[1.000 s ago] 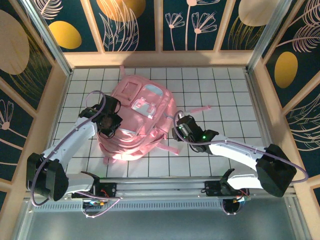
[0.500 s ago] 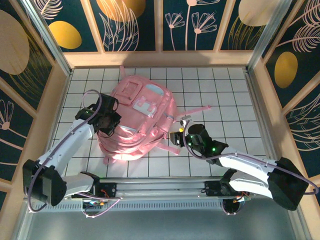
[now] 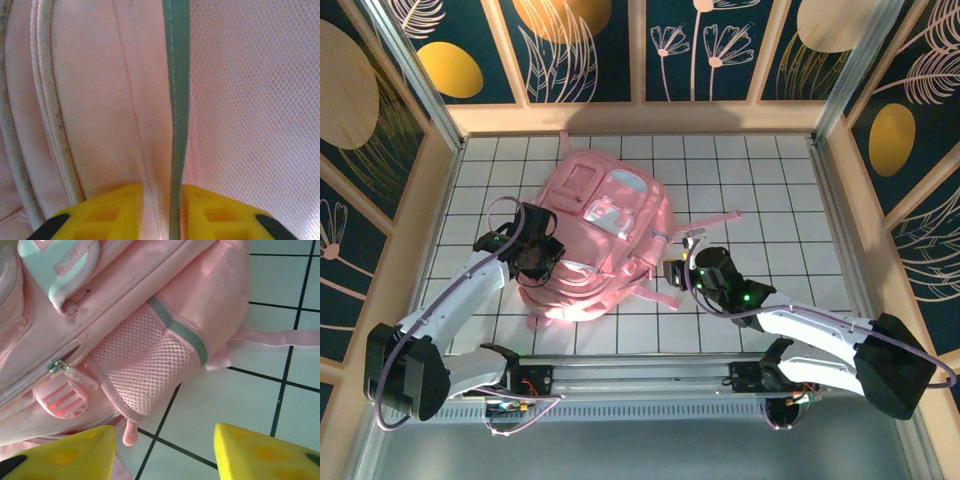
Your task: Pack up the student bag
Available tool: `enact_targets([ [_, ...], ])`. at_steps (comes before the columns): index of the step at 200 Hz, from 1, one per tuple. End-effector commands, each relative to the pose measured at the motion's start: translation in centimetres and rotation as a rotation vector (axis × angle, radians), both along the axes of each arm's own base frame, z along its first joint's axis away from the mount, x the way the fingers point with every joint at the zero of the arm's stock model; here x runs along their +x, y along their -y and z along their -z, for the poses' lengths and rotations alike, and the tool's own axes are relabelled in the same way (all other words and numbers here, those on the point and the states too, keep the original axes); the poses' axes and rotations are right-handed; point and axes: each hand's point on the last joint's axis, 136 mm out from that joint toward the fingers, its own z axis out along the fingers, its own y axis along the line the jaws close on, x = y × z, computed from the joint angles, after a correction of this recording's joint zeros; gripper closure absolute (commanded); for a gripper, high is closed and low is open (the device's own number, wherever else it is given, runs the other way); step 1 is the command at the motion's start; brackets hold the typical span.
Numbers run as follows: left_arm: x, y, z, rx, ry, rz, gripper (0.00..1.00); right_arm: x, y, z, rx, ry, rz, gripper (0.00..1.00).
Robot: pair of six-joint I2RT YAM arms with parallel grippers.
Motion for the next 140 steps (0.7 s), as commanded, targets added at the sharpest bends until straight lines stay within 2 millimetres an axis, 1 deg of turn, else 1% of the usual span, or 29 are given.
enact_targets([
  [1, -0.2, 0.0, 0.3, 0.002, -0.025, -0.004, 0.69, 0.5, 0.0, -1.6, 0.022, 0.030, 0.032, 0.45],
  [10, -0.2, -0.2, 0.3, 0.014, -0.032, -0.003, 0.66, 0.6, 0.1, -1.7, 0.019, 0.033, 0.037, 0.45],
  [27, -0.1, -0.4, 0.4, 0.038, -0.036, 0.003, 0.66, 0.6, 0.2, -1.8, 0.017, 0.037, 0.040, 0.45],
  [44, 0.1, -0.6, 0.7, 0.057, -0.041, 0.005, 0.70, 0.6, 0.2, -1.8, 0.020, 0.040, 0.037, 0.46],
  [60, 0.6, -0.6, 0.9, 0.068, -0.036, 0.012, 0.80, 0.4, 0.1, -1.7, 0.023, 0.035, 0.029, 0.46],
  [69, 1.0, -0.5, 0.8, 0.073, -0.025, 0.016, 0.89, 0.2, -0.1, -1.6, 0.029, 0.033, 0.015, 0.46],
  [77, 1.4, -0.6, 0.4, 0.088, -0.017, 0.016, 1.00, 0.0, -0.3, -1.4, 0.035, 0.032, -0.006, 0.45],
  [79, 1.5, -0.7, 0.3, 0.093, -0.016, 0.015, 1.00, -0.1, -0.3, -1.3, 0.036, 0.032, -0.011, 0.45],
  [89, 2.1, -0.7, -0.8, 0.104, 0.005, 0.013, 1.00, -0.5, -0.6, -1.2, 0.047, 0.038, -0.041, 0.45],
  [93, 2.1, -0.9, -0.9, 0.111, 0.005, 0.012, 1.00, -0.7, -0.7, -1.3, 0.055, 0.043, -0.053, 0.45],
  [94, 2.4, -0.8, -1.5, 0.107, 0.018, 0.010, 1.00, -0.7, -0.7, -1.3, 0.056, 0.043, -0.057, 0.45],
  [97, 2.8, -0.7, -2.2, 0.105, 0.036, 0.011, 1.00, -0.9, -0.9, -1.3, 0.062, 0.048, -0.070, 0.45],
  [112, 3.6, -0.6, -5.0, 0.094, 0.099, -0.004, 1.00, -1.7, -1.4, -1.4, 0.088, 0.072, -0.130, 0.45],
  [124, 4.2, -0.5, -7.3, 0.069, 0.157, -0.020, 1.00, -2.7, -1.9, -1.7, 0.112, 0.116, -0.202, 0.45],
  [140, 4.6, -0.3, -10.1, 0.022, 0.225, -0.043, 1.00, -3.1, -1.5, -2.2, 0.146, 0.175, -0.213, 0.44],
])
